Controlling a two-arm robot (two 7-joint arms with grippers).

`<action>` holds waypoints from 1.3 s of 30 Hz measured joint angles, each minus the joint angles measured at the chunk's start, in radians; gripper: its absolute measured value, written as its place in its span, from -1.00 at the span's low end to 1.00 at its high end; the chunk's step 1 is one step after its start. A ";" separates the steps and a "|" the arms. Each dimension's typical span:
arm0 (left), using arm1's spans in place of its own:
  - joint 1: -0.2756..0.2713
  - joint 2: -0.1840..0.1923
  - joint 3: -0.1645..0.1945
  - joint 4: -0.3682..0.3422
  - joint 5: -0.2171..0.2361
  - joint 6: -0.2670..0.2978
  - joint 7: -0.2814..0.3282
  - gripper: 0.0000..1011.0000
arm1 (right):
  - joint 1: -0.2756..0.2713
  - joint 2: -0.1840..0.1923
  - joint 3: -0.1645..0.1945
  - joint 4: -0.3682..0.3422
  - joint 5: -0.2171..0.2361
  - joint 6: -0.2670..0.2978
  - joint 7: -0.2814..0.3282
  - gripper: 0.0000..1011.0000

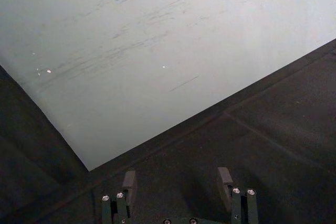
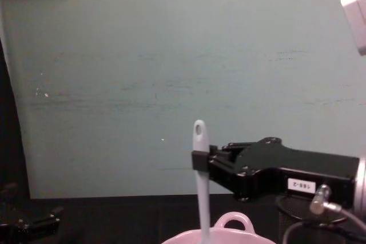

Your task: Use the one hand to pick up the spoon and stir the clear water in the bowl.

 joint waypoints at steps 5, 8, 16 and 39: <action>0.000 0.000 0.000 0.000 0.000 0.000 0.000 0.99 | 0.004 -0.038 -0.010 0.035 0.007 -0.013 0.033 -0.78; 0.000 0.000 0.000 0.000 0.000 0.000 0.000 0.99 | 0.014 -0.063 -0.016 0.061 0.005 -0.029 0.043 -0.78; 0.000 0.000 0.000 0.000 0.000 0.000 0.000 0.99 | 0.060 -0.128 -0.024 0.146 -0.029 -0.069 0.038 -0.78; 0.000 0.000 0.000 0.000 0.000 0.000 0.000 0.99 | 0.033 -0.112 0.092 0.162 -0.097 -0.081 -0.036 -0.78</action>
